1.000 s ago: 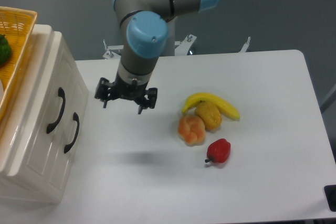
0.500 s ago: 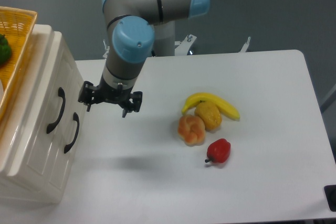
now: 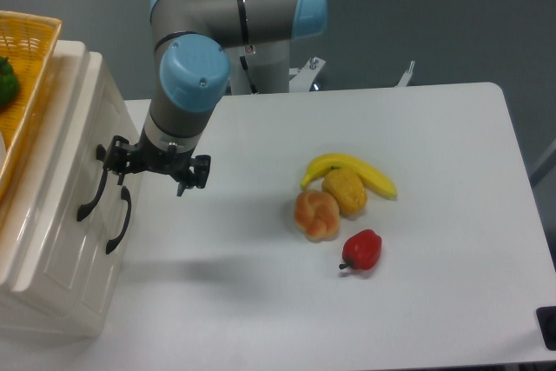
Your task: Slide the top white drawer open
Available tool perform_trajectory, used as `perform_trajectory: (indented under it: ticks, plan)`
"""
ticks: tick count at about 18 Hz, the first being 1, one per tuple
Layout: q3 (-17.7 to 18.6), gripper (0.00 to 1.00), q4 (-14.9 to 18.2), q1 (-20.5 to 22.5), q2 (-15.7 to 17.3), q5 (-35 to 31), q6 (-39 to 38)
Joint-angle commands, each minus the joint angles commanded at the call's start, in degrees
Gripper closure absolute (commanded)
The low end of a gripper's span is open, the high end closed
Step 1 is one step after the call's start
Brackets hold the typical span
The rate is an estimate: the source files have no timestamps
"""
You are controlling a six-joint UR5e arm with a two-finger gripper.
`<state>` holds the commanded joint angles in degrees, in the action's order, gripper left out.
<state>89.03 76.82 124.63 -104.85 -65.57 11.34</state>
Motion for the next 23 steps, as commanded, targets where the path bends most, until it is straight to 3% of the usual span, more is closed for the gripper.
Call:
perform_trajectory:
  ticks: [23]
  plan:
    - [0.61,0.00,-0.09,-2.11,-0.44,-0.26,0.09]
